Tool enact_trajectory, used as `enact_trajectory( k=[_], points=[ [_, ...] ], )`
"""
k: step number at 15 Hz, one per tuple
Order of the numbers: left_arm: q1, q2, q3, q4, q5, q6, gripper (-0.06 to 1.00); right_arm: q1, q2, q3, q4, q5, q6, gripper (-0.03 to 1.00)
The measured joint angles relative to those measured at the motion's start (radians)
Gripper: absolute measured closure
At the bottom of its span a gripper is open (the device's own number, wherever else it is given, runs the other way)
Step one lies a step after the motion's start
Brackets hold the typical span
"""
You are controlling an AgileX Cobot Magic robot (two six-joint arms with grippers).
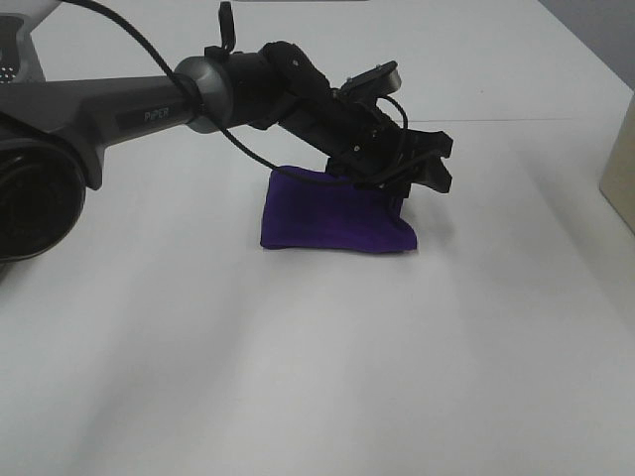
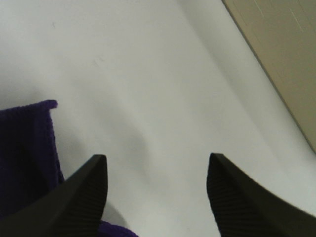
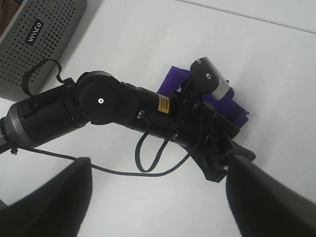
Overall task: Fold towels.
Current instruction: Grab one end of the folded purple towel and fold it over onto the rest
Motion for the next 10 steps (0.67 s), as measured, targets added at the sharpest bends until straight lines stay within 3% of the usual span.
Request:
enact_trajectory(
  k=[2,5,6,9,10],
  points=[
    [0.0,0.0,-0.063,0.083,0.048,-0.021,0.39,0.0,-0.001,0.0,0.0,0.0,0.0,0.24],
    [0.0,-0.003,-0.127,0.317,0.154,-0.206,0.39,0.0,-0.002,0.0,0.0,0.0,0.0,0.24],
    [0.0,0.003,-0.127,0.353,0.182,-0.242,0.39,0.0,-0.002,0.0,0.0,0.0,0.0,0.24],
    [-0.001,0.052,-0.129,0.315,0.194,-0.255,0.39,0.0,-0.002,0.0,0.0,0.0,0.0,0.24],
    [-0.002,0.084,-0.129,0.218,0.172,-0.224,0.39,0.0,-0.002,0.0,0.0,0.0,-0.003,0.24]
  ],
)
